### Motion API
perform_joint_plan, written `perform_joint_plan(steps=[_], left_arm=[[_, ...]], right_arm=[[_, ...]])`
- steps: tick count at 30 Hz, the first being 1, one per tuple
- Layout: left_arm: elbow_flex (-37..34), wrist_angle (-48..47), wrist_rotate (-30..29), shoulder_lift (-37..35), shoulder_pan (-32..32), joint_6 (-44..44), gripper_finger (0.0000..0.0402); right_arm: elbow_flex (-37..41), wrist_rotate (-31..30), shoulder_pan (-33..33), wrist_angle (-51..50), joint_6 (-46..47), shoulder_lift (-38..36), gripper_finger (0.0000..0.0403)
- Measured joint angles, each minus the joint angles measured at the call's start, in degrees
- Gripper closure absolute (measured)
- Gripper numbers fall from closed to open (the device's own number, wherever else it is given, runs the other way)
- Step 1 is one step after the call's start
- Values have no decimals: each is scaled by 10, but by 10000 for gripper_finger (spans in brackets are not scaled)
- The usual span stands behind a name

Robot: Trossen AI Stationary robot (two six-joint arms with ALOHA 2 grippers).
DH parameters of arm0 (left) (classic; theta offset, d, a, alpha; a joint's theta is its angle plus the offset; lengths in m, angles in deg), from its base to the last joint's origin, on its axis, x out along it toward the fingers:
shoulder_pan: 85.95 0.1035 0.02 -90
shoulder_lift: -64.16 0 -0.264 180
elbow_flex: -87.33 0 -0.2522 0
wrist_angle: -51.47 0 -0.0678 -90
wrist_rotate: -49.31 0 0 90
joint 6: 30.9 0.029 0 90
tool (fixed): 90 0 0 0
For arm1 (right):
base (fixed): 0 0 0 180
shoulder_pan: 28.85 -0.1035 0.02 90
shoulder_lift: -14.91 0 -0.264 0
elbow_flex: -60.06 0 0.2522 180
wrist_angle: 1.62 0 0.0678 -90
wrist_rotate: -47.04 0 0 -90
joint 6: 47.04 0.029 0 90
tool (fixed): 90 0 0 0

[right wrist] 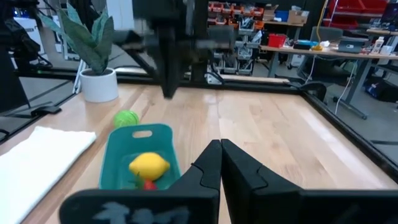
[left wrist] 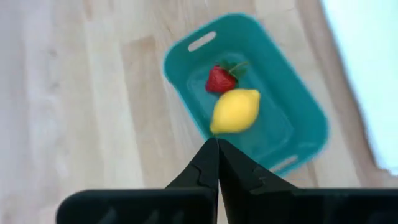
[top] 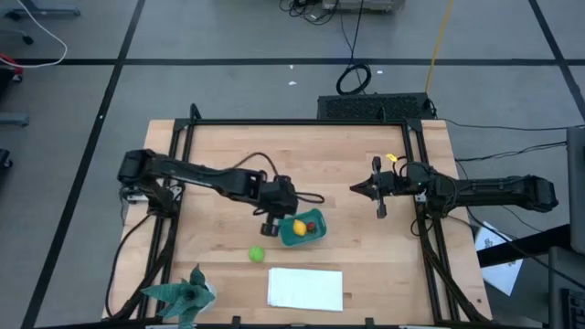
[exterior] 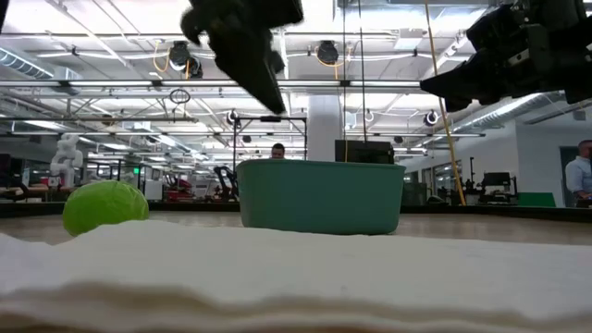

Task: Pick and placing Produce into tupperware
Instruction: Put the cabbage into the green bin

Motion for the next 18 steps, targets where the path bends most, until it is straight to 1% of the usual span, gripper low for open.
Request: perform_joint_plan(steps=[3, 8, 12, 18], left_arm=[[0, -7, -4, -39, 0, 2, 394], [0, -19, -34, -93, 0, 1, 399], [0, -24, -58, -130, 0, 0, 395], [-13, -13, -61, -183, -2, 4, 399]], right_arm=[[0, 0, 0, -1, 0, 3, 403], [0, 0, 0, 3, 0, 8, 403], [0, 0, 0, 6, 0, 10, 403], [0, 0, 0, 5, -2, 10, 403]])
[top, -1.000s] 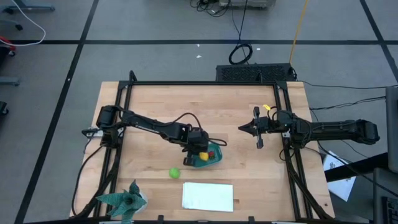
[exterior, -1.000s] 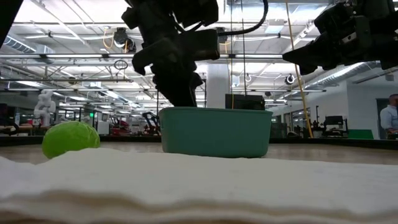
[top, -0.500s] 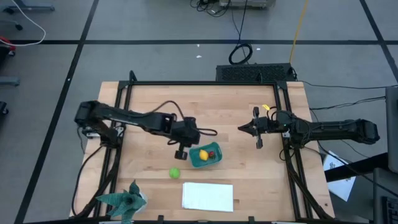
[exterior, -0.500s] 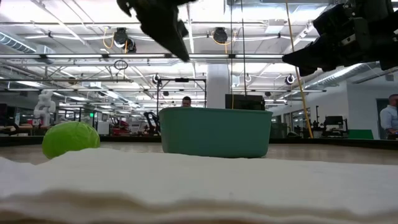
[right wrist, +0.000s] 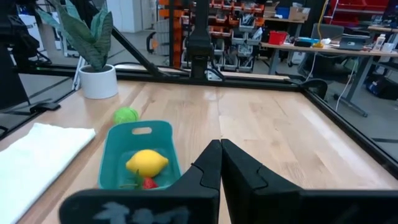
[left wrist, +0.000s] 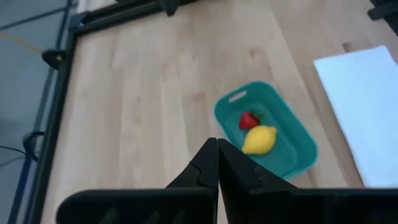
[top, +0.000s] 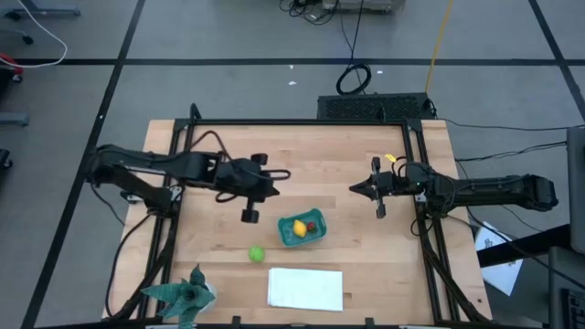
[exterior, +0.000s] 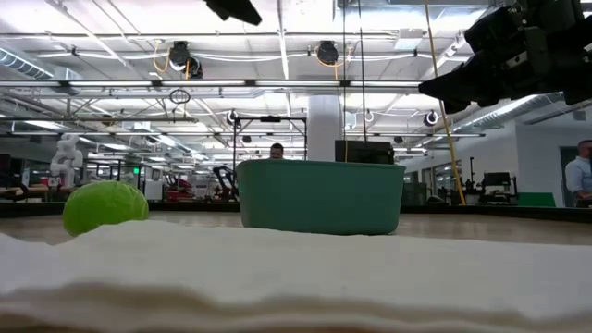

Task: Pick and placing Produce into tupperware
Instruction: Put the cabbage into the green bin

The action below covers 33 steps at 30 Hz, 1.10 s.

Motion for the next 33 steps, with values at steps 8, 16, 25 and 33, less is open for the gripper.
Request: perform_joint_plan(steps=[8, 16, 25, 33], left_arm=[[-77, 55, -12, -107, 0, -5, 400], [-212, 172, -13, -232, 3, -34, 401], [-283, 217, -27, -315, 3, -38, 401], [-319, 218, -61, -371, -1, -45, 401]], right_arm=[[0, 0, 0, 4, -1, 0, 403], [0, 0, 0, 13, -1, 0, 403], [0, 0, 0, 34, 6, 0, 403], [0, 2, 0, 35, 6, -4, 403]])
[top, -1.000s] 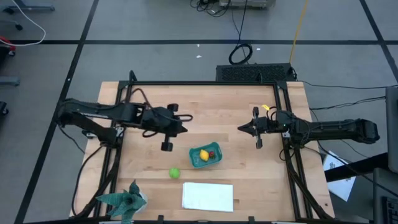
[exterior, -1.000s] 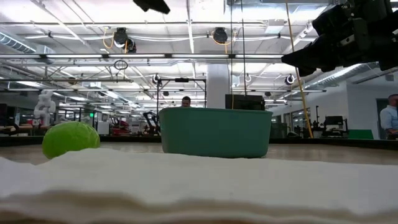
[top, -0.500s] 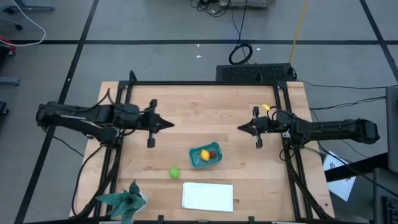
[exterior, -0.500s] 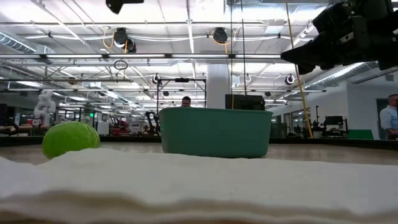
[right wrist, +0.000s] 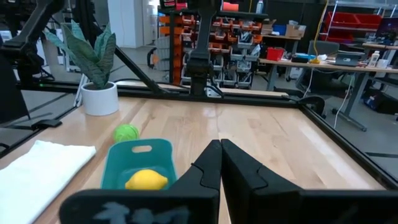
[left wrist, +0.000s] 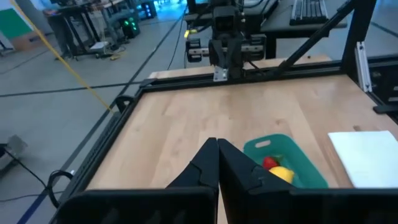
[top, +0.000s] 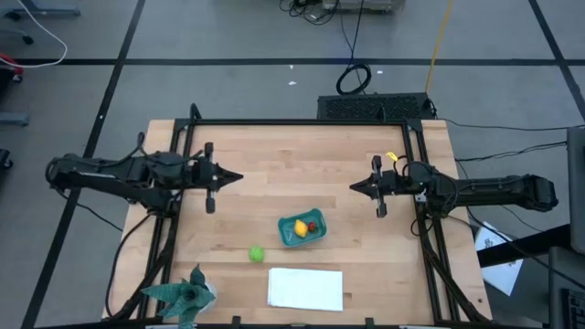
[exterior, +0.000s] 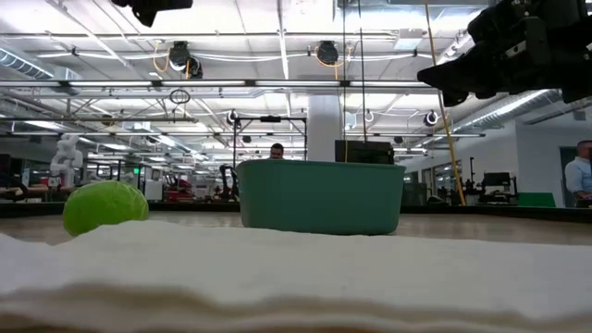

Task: Pick and placing Produce into tupperware
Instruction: Put the cabbage into the green bin

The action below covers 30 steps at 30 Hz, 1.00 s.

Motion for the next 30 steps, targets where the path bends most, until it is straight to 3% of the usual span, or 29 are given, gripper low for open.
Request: perform_joint_plan(steps=[9, 16, 19, 30], left_arm=[[-54, 13, -30, -75, -17, -6, 401], [-128, 77, -27, -143, -23, -2, 401], [-161, 102, -25, -171, -23, 4, 401], [-234, 120, -8, -280, -23, -7, 401]], right_arm=[[0, 2, 0, 0, 0, -4, 403], [0, 5, 0, 8, 17, -10, 403], [0, 38, 0, 9, 23, -21, 403], [0, 63, -1, -8, 46, -59, 403]])
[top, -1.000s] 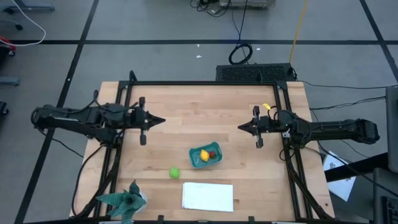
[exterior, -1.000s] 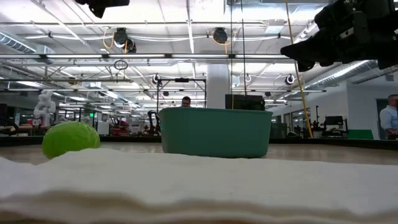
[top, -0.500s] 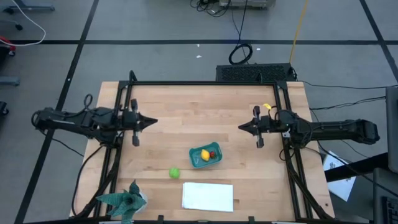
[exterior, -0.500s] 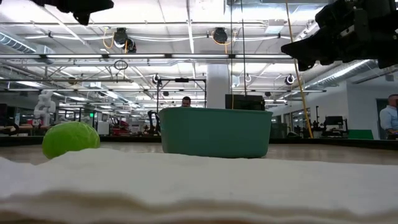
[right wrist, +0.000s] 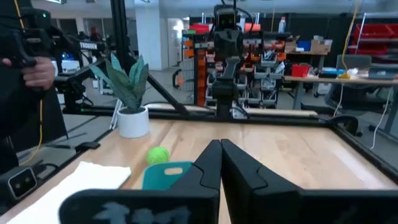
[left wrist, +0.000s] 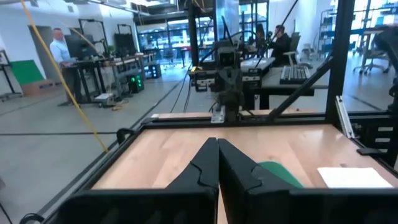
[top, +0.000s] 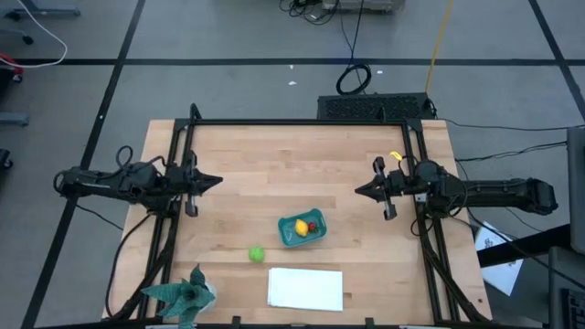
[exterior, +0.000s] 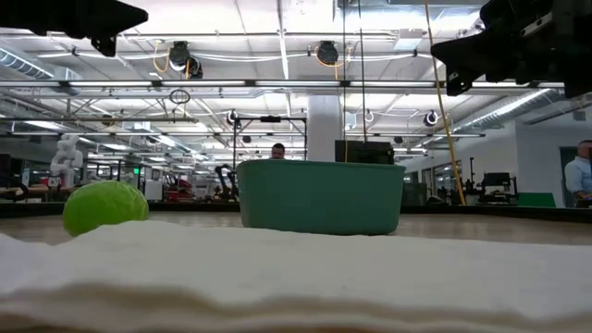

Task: Pick and placing Produce into tupperware
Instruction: Put the cabbage into the green bin

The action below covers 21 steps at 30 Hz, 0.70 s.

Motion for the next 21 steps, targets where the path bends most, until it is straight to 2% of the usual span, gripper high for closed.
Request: perform_joint_plan(steps=[10, 21], left_arm=[[-37, -3, 5, -34, 0, -6, 401], [-73, 12, 13, -36, 0, -32, 401]], right_arm=[[0, 0, 0, -49, 0, -32, 403], [0, 0, 0, -53, 0, -43, 403]])
